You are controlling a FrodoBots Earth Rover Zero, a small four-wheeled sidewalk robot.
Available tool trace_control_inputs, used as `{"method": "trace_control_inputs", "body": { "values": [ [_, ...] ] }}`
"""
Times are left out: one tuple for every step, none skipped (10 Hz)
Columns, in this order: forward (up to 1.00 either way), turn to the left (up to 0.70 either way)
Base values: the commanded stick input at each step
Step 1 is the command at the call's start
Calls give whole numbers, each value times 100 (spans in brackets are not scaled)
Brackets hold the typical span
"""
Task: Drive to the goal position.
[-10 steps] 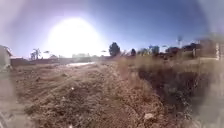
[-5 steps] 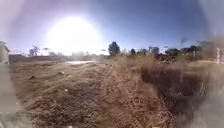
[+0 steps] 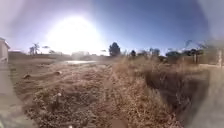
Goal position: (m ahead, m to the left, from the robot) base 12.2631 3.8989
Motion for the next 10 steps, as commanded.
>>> {"method": "trace_control_inputs", "body": {
  "values": [
    [50, 0],
    [50, 0],
    [50, 0],
    [50, 0],
    [50, 0],
    [50, 0],
    [50, 0],
    [50, 0],
    [50, 0],
    [50, 0]
  ]
}}
